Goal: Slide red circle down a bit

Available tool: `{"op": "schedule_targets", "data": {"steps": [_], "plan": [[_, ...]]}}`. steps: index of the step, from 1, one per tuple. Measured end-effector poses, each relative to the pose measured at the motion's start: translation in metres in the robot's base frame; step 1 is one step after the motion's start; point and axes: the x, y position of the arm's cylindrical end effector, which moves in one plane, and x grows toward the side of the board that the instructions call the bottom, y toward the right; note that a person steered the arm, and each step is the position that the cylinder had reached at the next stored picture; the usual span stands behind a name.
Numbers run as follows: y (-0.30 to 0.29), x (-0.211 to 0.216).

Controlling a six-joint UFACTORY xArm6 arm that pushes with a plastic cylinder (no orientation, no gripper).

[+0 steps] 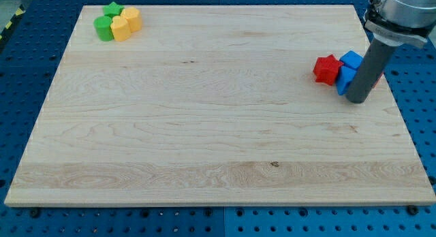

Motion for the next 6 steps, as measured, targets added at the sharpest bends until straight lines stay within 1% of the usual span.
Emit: {"op": "schedule_targets", "data": {"steps": [1, 2, 4, 5, 6], "plan": [[-0.035, 0.003], [-0.063, -0.020], [-0.061, -0.131], [-0.034, -0.157], [0.031, -0.147]]}}
